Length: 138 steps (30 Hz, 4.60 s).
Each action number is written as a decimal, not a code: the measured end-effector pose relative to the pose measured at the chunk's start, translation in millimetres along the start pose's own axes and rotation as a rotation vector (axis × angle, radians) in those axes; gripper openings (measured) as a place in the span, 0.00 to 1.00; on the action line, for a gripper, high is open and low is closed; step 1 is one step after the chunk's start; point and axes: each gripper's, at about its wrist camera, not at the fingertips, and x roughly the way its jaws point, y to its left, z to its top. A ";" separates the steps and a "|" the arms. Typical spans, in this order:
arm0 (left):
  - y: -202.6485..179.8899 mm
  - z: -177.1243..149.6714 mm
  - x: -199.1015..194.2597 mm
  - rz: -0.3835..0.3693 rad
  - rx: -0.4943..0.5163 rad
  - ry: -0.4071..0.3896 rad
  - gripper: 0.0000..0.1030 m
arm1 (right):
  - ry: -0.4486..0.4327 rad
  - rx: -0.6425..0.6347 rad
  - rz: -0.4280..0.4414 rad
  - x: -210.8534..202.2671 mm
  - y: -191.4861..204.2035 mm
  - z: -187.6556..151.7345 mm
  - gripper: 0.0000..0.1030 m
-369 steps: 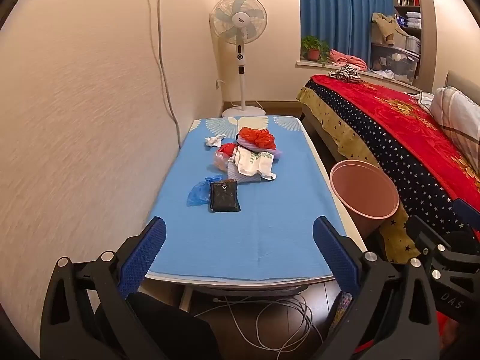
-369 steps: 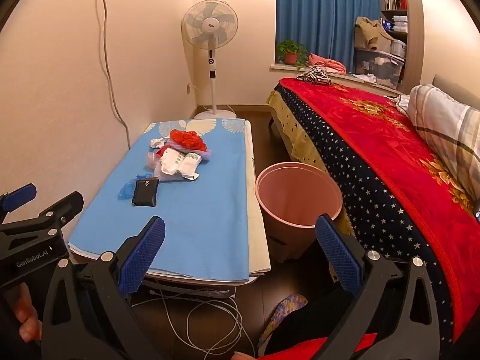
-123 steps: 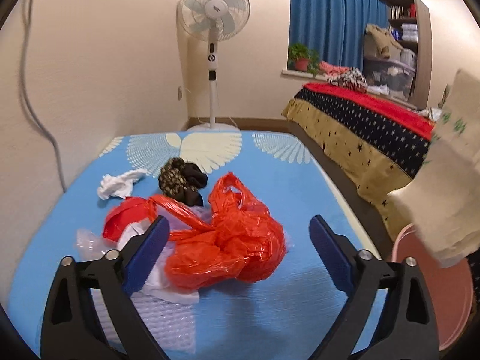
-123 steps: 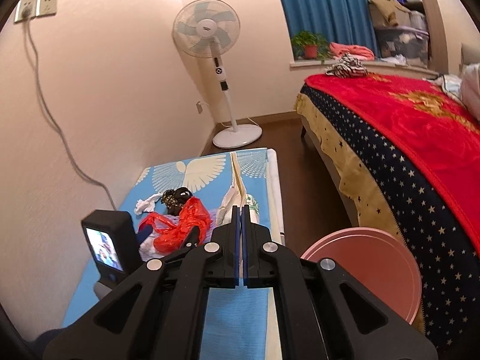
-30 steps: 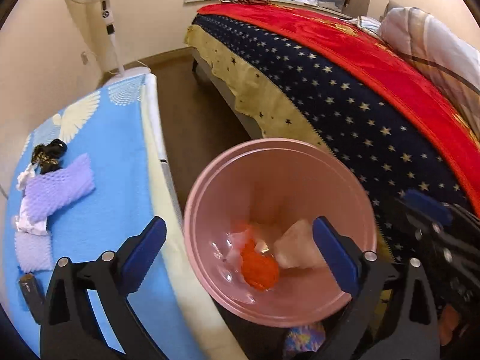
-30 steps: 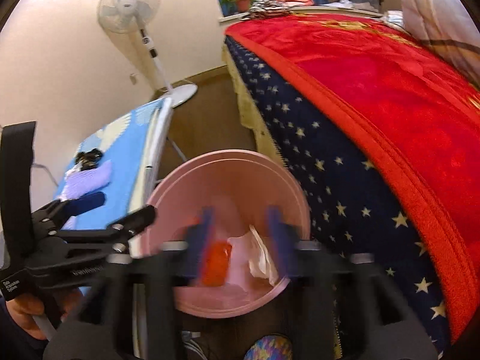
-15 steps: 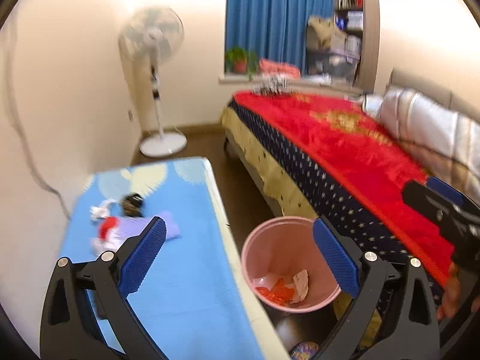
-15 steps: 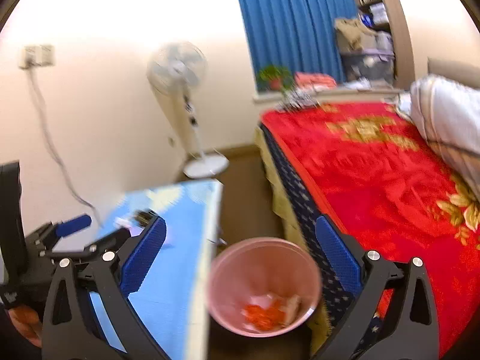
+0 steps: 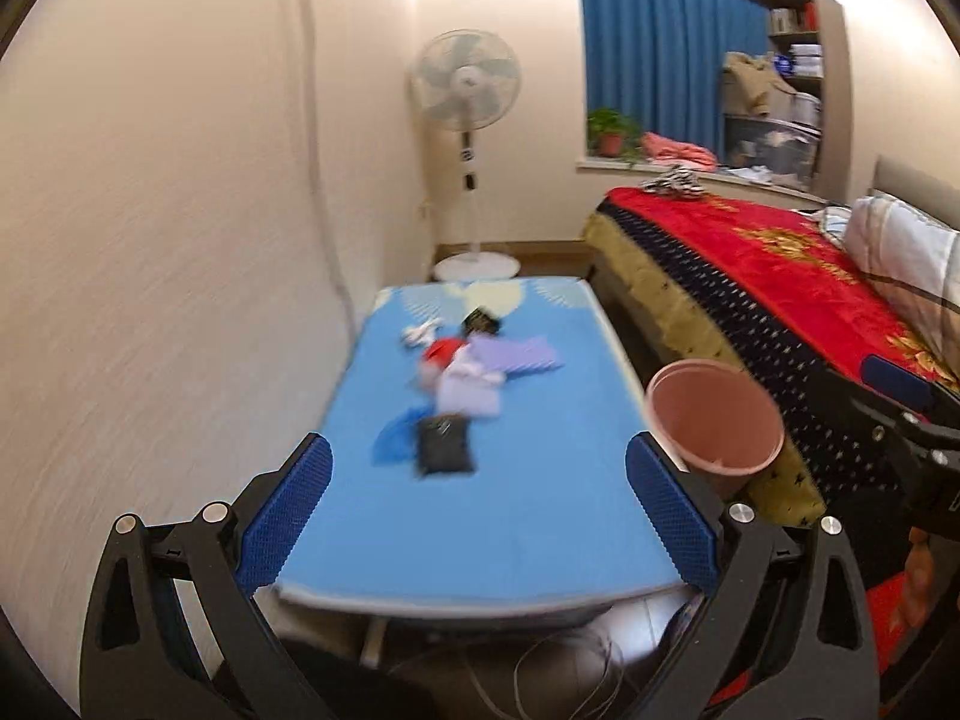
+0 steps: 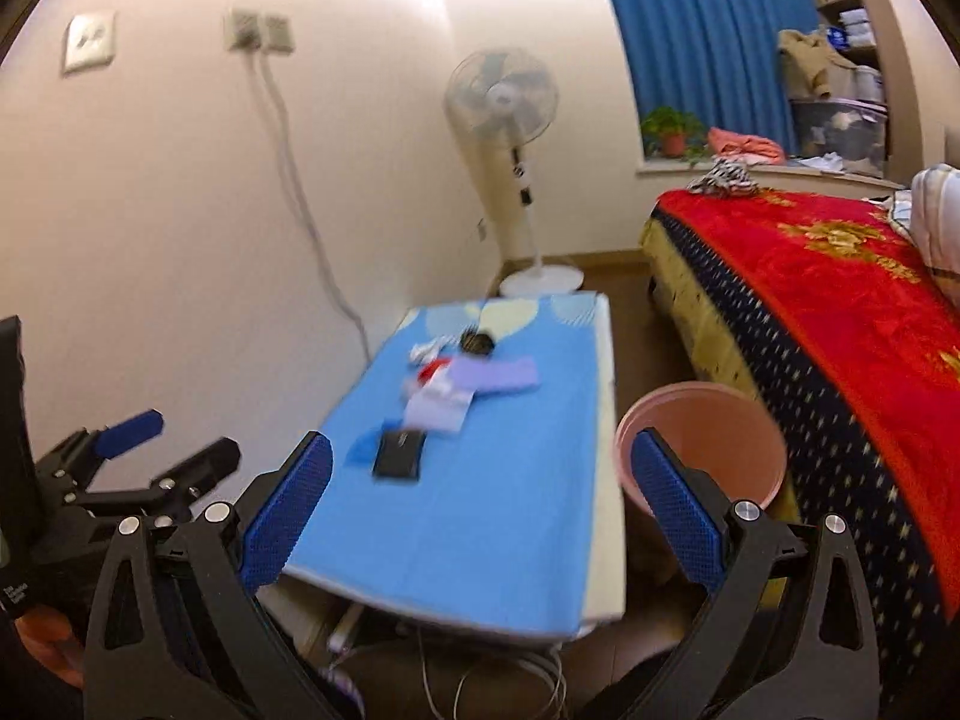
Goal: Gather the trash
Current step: 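Pull both tools back toward the table, then grasp the purple mesh foam sleeve with the right tool, then grasp the black bag with the left tool while the right tool holds the purple sleeve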
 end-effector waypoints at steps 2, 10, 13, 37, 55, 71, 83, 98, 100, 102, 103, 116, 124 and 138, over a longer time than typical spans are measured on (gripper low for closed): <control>11.4 -11.6 -7.1 0.010 -0.020 0.010 0.92 | 0.027 -0.004 0.011 -3.4 8.8 -9.5 0.95; 31.8 -27.5 -23.4 0.031 -0.065 -0.013 0.92 | 0.047 -0.031 0.025 -14.0 35.0 -26.9 0.95; 36.1 -28.7 -27.8 0.027 -0.076 -0.022 0.92 | 0.041 -0.037 0.020 -13.7 38.1 -25.7 0.95; 57.0 6.3 35.7 0.055 -0.082 -0.034 0.92 | 0.054 -0.091 -0.050 76.0 42.4 5.1 0.95; 104.9 44.7 179.5 0.121 -0.163 0.040 0.92 | 0.121 -0.086 -0.105 355.4 21.2 25.8 0.56; 115.4 28.0 235.7 0.120 -0.162 0.135 0.92 | 0.168 -0.156 -0.102 463.4 38.5 5.0 0.38; 115.2 28.6 235.9 0.153 -0.153 0.111 0.92 | 0.096 -0.115 -0.089 438.0 29.5 16.4 0.03; 98.6 34.3 213.6 -0.012 -0.084 -0.175 0.92 | 0.042 -0.113 -0.078 283.7 -3.0 88.9 0.03; 86.2 20.3 224.5 -0.052 -0.065 -0.157 0.92 | 0.041 -0.113 -0.078 270.1 -8.2 83.4 0.03; 75.1 5.8 239.3 -0.076 -0.063 -0.128 0.89 | 0.046 -0.104 -0.081 264.5 -12.7 76.7 0.03; 69.9 -0.9 248.0 -0.088 -0.063 -0.109 0.86 | 0.052 -0.092 -0.082 263.2 -15.5 73.3 0.03; 29.0 -33.2 332.5 -0.065 -0.080 0.063 0.73 | 0.078 -0.022 -0.061 270.4 -35.2 71.5 0.03; 25.7 -39.4 364.4 -0.034 -0.070 0.230 0.55 | 0.068 0.033 -0.068 269.1 -56.2 76.7 0.03; 54.5 -26.8 327.5 -0.179 -0.174 0.095 0.00 | 0.073 0.032 -0.057 271.2 -56.1 77.3 0.03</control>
